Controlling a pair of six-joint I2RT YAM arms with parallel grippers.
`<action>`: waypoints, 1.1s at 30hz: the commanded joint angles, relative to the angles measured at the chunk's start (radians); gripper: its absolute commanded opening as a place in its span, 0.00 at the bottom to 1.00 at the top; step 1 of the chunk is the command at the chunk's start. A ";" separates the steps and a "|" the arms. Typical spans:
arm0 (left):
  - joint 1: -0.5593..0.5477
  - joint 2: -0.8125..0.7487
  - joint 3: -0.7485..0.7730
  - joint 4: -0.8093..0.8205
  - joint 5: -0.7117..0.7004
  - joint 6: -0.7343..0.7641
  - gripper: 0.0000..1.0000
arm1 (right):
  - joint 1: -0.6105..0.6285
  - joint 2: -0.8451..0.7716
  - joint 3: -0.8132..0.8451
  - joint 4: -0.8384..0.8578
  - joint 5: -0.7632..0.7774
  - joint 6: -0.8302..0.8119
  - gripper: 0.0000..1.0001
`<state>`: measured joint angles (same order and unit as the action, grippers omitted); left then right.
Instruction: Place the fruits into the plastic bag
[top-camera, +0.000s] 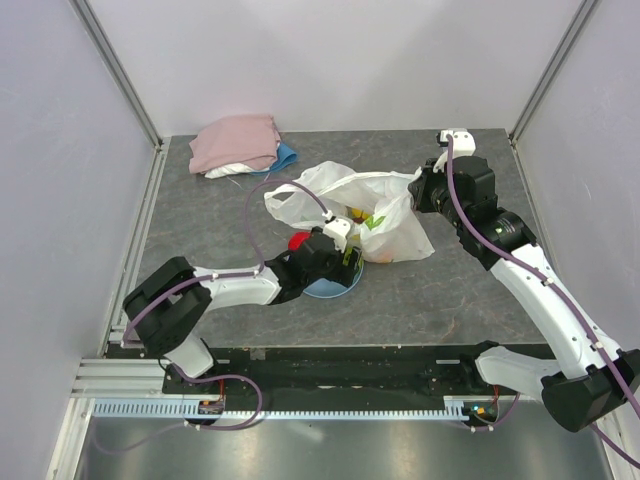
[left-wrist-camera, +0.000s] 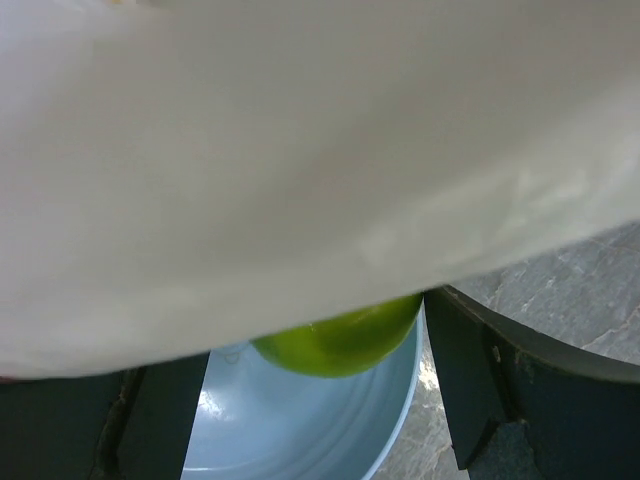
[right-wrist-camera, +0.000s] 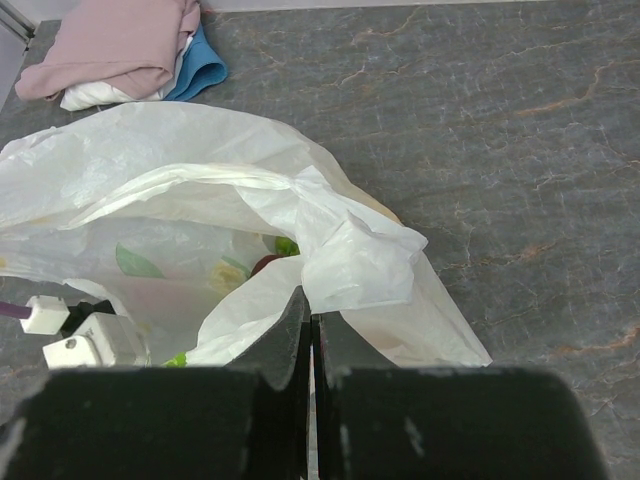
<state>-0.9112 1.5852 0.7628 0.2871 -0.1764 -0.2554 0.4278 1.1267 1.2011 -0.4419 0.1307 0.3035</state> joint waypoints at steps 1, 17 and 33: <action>-0.028 0.050 0.047 0.029 -0.066 0.057 0.89 | -0.004 -0.008 -0.003 0.011 0.006 0.002 0.00; -0.048 0.061 0.041 0.034 -0.090 0.064 0.72 | -0.003 -0.015 -0.008 0.011 0.009 0.002 0.00; -0.049 -0.243 -0.132 0.107 0.104 0.070 0.66 | -0.004 -0.022 -0.009 0.011 0.012 0.006 0.00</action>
<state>-0.9554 1.4265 0.6724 0.3286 -0.1406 -0.2169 0.4278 1.1267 1.1950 -0.4423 0.1326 0.3035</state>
